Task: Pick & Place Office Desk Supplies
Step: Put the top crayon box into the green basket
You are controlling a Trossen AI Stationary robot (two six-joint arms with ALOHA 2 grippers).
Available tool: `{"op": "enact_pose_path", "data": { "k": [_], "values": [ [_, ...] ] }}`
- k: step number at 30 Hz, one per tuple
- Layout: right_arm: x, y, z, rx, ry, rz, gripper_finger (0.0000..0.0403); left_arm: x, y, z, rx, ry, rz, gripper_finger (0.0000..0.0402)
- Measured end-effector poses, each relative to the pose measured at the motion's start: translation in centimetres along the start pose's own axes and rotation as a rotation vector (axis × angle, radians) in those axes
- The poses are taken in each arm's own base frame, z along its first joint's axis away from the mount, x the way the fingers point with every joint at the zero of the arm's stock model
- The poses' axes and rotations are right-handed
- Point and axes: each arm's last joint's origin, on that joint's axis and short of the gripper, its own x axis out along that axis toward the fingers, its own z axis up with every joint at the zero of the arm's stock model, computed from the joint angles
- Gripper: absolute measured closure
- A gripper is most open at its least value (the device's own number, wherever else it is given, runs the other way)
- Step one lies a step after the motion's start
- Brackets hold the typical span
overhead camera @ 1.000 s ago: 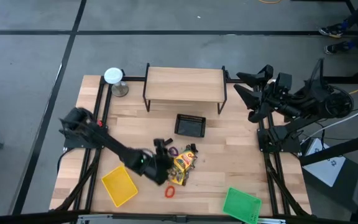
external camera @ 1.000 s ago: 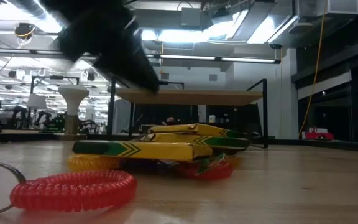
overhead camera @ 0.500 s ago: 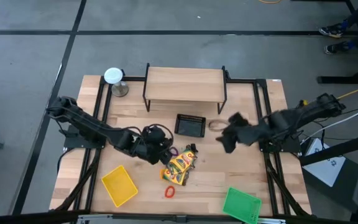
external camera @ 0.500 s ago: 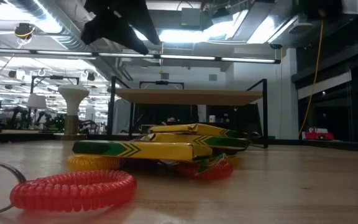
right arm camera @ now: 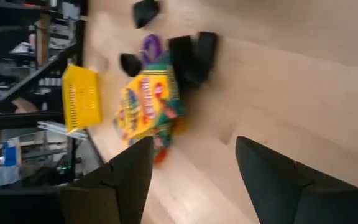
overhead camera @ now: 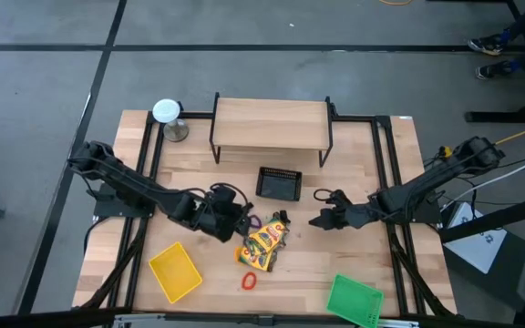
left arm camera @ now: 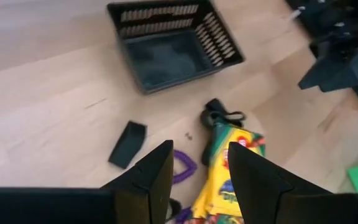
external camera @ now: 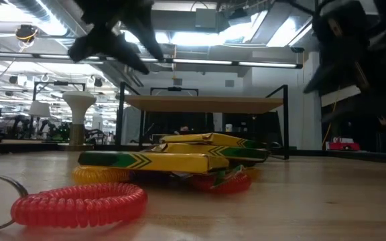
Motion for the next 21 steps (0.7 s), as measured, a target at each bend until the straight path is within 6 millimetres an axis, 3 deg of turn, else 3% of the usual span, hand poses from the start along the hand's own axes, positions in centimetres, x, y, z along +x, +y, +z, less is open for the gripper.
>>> {"op": "enact_pose_path", "data": {
  "k": [10, 15, 21],
  "values": [
    [1.6, 0.6, -0.3, 0.022, 0.031, -0.021, 0.0172, 1.3, 2.2, -1.7, -0.09, 0.044, -0.014, 0.0252],
    [3.4, 1.3, -0.8, 0.028, 0.057, -0.037, 0.0172, 0.0, 3.8, -1.2, -0.114, 0.0, -0.026, 0.0252],
    [6.2, 2.0, -0.9, 0.04, 0.086, -0.079, 0.0172, -1.9, 7.5, -1.0, -0.149, -0.004, -0.046, 0.0252]
  ]
}}
